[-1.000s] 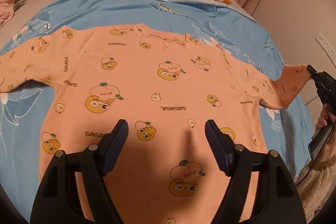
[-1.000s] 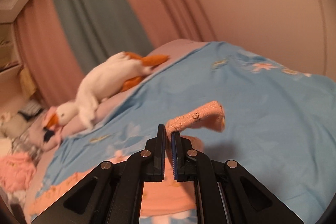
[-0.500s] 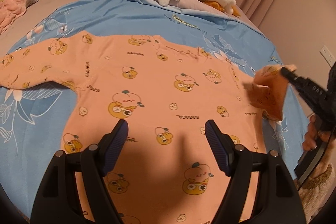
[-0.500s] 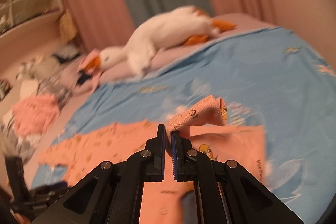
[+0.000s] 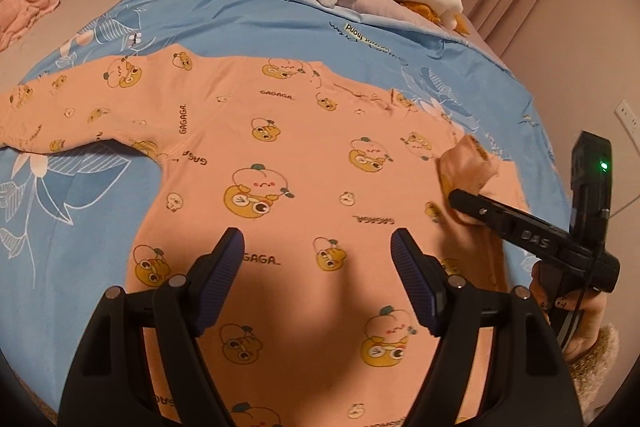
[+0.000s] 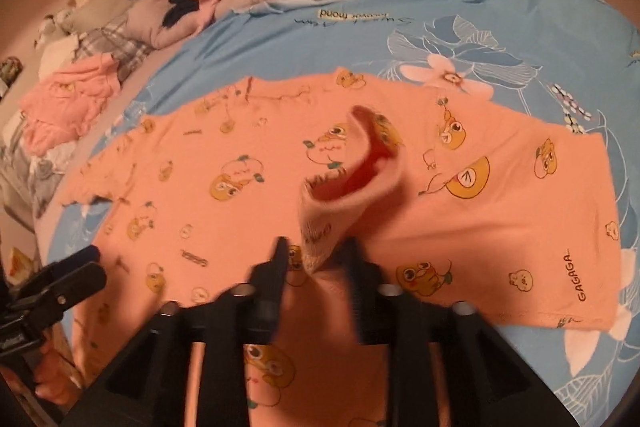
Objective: Fold small clothes
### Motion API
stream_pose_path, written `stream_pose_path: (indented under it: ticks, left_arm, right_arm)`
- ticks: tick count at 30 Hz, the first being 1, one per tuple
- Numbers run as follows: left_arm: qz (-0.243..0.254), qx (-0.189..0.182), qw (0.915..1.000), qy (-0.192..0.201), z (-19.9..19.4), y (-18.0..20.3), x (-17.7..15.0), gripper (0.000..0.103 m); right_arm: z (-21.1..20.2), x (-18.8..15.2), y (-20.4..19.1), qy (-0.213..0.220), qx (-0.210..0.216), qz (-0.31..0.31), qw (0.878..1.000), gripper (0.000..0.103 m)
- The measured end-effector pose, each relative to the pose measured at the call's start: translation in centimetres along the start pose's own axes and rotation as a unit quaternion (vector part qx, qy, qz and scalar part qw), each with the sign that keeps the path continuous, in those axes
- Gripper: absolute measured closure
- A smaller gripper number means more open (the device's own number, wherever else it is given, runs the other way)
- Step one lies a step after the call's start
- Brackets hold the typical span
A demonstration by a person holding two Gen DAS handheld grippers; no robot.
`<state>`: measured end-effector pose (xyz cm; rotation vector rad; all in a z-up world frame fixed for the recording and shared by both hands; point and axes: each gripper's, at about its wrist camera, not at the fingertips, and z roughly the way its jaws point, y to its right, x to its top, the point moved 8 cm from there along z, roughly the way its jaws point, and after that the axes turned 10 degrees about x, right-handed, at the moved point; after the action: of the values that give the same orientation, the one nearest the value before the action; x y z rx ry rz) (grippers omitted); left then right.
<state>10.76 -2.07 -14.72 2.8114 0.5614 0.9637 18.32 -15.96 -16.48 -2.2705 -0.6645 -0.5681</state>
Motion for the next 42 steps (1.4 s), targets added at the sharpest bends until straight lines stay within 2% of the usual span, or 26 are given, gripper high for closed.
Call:
stream_pose_path:
  ticks: [1,2,3,5,8,12,17,20,22,23,24,25,26,27,28,31,36,42]
  left_arm:
    - [-0.001,-0.001,1.0000,-0.002,0.0,0.1,0.1,0.028]
    - [0.001,0.000,1.0000,-0.005,-0.2,0.4,0.2,0.028]
    - [0.004,0.001,1.0000,-0.002,-0.3,0.7,0.4,0.028]
    - [0.018,-0.002,0.9998,0.008,-0.6,1.7,0.9,0.027]
    - [0.037,-0.021,0.9991,0.009,-0.8,3.9,1.2,0.027]
    - [0.065,-0.059,0.9962,-0.001,-0.2,7.9,1.6,0.026]
    - [0.092,-0.077,0.9927,-0.017,2.6,13.2,2.6,0.025]
    - [0.104,-0.074,0.9912,-0.034,5.0,15.3,2.8,0.025]
    - [0.102,-0.052,0.9928,-0.038,6.8,15.8,3.2,0.027]
    - [0.097,-0.042,0.9935,-0.041,7.4,15.9,3.3,0.032]
    - [0.089,-0.038,0.9943,-0.044,8.1,15.8,3.3,0.044]
    - [0.083,-0.039,0.9945,-0.049,8.6,15.7,3.3,0.052]
    - [0.076,-0.039,0.9947,-0.057,9.2,15.5,3.3,0.071]
    - [0.072,-0.037,0.9947,-0.064,9.7,15.3,3.2,0.081]
    - [0.070,-0.036,0.9945,-0.068,10.0,15.1,3.1,0.100]
    - [0.069,-0.041,0.9949,-0.061,9.5,15.1,3.5,0.098]
    - [0.051,-0.045,0.9976,0.011,5.5,14.6,6.5,0.099]
    - [0.025,-0.039,0.9973,0.058,1.8,12.2,10.3,0.099]
  right_arm:
    - [-0.5,0.2,0.0,0.008,0.002,0.001,1.000,0.052]
    - [-1.6,0.6,0.0,0.021,0.000,0.000,1.000,0.039]
    - [-2.1,0.9,0.0,0.029,-0.005,-0.002,1.000,0.031]
    - [-4.1,1.8,0.3,0.064,-0.006,-0.001,0.998,0.031]
    - [-5.6,2.6,1.8,0.088,-0.003,0.028,0.996,0.031]
    - [-7.9,3.0,4.7,0.123,-0.032,0.074,0.989,0.031]
    - [-10.7,2.5,8.4,0.155,-0.066,0.136,0.976,0.030]
    - [-11.6,1.5,10.3,0.161,-0.082,0.165,0.970,0.030]
    - [-11.9,1.0,11.2,0.165,-0.085,0.184,0.965,0.030]
    - [-11.9,0.8,11.6,0.167,-0.083,0.195,0.963,0.030]
    - [-11.9,0.6,11.8,0.169,-0.080,0.199,0.962,0.030]
    - [-11.7,0.5,12.0,0.168,-0.075,0.204,0.961,0.031]
    - [-11.5,0.4,12.1,0.166,-0.074,0.206,0.962,0.031]
    - [-11.3,0.4,12.2,0.162,-0.075,0.208,0.962,0.031]
    - [-11.3,0.2,12.4,0.161,-0.076,0.209,0.962,0.031]
    - [-11.1,0.1,12.6,0.160,-0.072,0.211,0.962,0.031]
    - [-11.0,0.0,12.5,0.159,-0.063,0.212,0.962,0.031]
    - [-10.8,0.1,12.5,0.160,-0.054,0.212,0.963,0.031]
